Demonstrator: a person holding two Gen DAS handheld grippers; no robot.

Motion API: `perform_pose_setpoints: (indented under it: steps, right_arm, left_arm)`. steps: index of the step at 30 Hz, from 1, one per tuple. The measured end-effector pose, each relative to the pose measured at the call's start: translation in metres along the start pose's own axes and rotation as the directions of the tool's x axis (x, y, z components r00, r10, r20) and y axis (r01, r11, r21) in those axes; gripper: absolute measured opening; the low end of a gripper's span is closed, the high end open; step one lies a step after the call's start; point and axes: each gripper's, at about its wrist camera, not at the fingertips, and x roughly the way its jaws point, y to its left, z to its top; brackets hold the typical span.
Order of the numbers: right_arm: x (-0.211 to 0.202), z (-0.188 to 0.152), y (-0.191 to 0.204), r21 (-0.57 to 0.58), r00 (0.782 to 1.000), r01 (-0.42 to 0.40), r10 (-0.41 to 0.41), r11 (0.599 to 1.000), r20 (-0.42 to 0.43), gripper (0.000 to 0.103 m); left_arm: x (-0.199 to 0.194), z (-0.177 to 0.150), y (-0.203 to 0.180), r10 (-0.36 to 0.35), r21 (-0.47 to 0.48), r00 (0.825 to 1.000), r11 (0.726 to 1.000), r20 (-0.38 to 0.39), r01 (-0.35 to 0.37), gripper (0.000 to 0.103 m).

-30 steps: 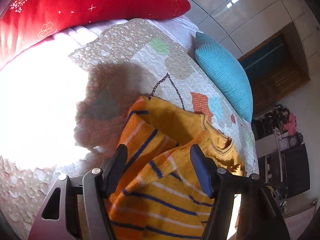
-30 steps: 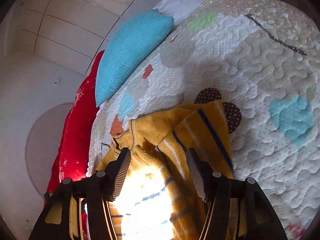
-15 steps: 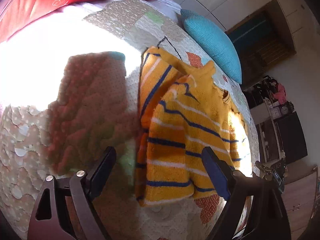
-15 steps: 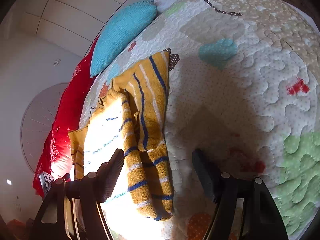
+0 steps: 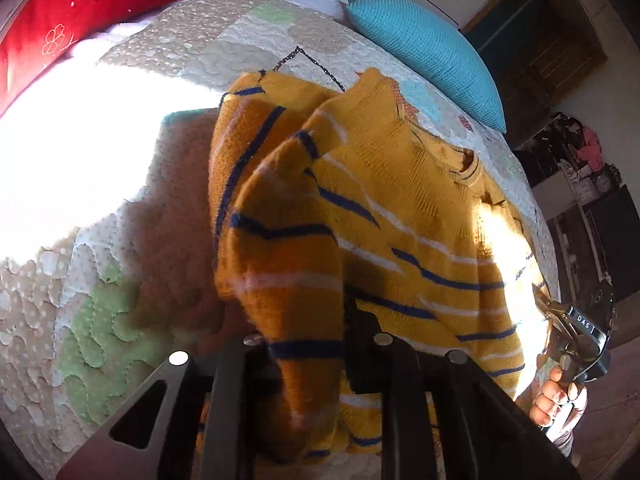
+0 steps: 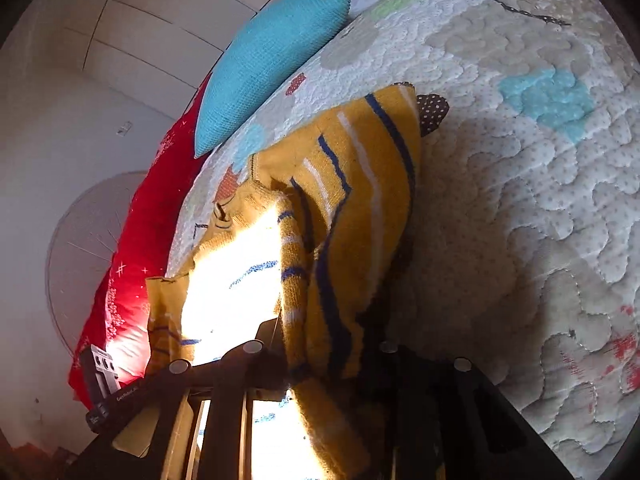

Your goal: Fold small clothes

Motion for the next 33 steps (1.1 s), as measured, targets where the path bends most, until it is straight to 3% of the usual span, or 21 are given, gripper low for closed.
perform_pose_setpoints:
  steps: [5, 8, 10, 13, 15, 18, 20, 22, 25, 27, 28, 31, 33]
  right_arm:
    - [-0.037, -0.004, 0.010, -0.008, 0.998, -0.062, 0.062, 0.998, -0.016, 0.021]
    - [-0.054, -0.020, 0.013, -0.037, 0.997, -0.063, 0.061, 0.997, -0.046, 0.021]
    - [-0.060, -0.032, 0.005, -0.036, 0.997, -0.043, 0.041, 0.998, -0.058, 0.022]
    - [-0.062, -0.047, -0.016, -0.030, 0.997, 0.048, -0.050, 0.998, -0.065, 0.030]
    - [-0.071, -0.052, -0.030, 0.010, 0.997, 0.049, -0.048, 0.999, -0.052, 0.038]
    - [-0.103, -0.047, -0.027, -0.027, 0.996, 0.083, -0.082, 0.996, 0.045, 0.039]
    - [-0.124, -0.042, -0.009, -0.104, 0.985, 0.126, -0.112, 0.987, 0.132, 0.039]
    - [-0.131, -0.038, 0.014, -0.172, 0.984, 0.101, -0.073, 0.980, 0.162, 0.039]
    - [-0.107, -0.034, 0.052, -0.293, 0.993, 0.080, -0.049, 0.953, 0.109, 0.046]
    - [-0.071, -0.037, 0.071, -0.347, 0.996, 0.087, -0.077, 0.934, 0.043, 0.046]
    - [-0.050, -0.039, 0.078, -0.366, 0.995, 0.096, -0.099, 0.925, 0.012, 0.046]
    - [-0.001, -0.041, 0.087, -0.440, 0.976, 0.205, -0.219, 0.874, 0.019, 0.046]
    - [0.024, -0.035, 0.078, -0.477, 0.952, 0.290, -0.301, 0.830, 0.056, 0.046]
  left_arm:
    - [-0.041, -0.008, -0.005, -0.063, 0.009, 0.998, 0.998, -0.004, 0.063, 0.016]
    - [-0.051, -0.025, -0.009, -0.043, 0.034, 0.999, 0.998, -0.028, 0.044, 0.016]
    - [-0.050, -0.038, -0.004, -0.035, 0.021, 0.998, 0.999, -0.051, 0.036, 0.017]
    - [-0.044, -0.053, 0.014, 0.033, -0.006, 0.999, 0.999, -0.043, -0.033, 0.019]
    - [-0.045, -0.057, 0.035, -0.001, -0.062, 0.999, 0.998, -0.040, -0.002, 0.030]
    - [-0.066, -0.063, 0.054, 0.014, -0.081, 1.000, 0.997, 0.012, -0.013, 0.047]
    - [-0.084, -0.068, 0.053, 0.076, -0.035, 0.995, 0.997, 0.071, -0.073, 0.049]
    - [-0.100, -0.076, 0.042, 0.130, 0.020, 0.983, 0.991, 0.133, -0.134, 0.050]
    - [-0.112, -0.078, 0.011, 0.104, 0.119, 0.972, 0.984, 0.209, -0.130, 0.055]
    - [-0.105, -0.070, -0.013, 0.047, 0.175, 0.977, 0.981, 0.210, -0.085, 0.068]
    - [-0.097, -0.065, -0.024, 0.030, 0.194, 0.979, 0.979, 0.200, -0.069, 0.069]
    - [-0.059, -0.039, -0.044, 0.018, 0.197, 0.987, 0.979, 0.162, -0.050, 0.069]
    - [-0.029, -0.016, -0.039, 0.080, 0.161, 0.986, 0.981, 0.149, -0.104, 0.069]
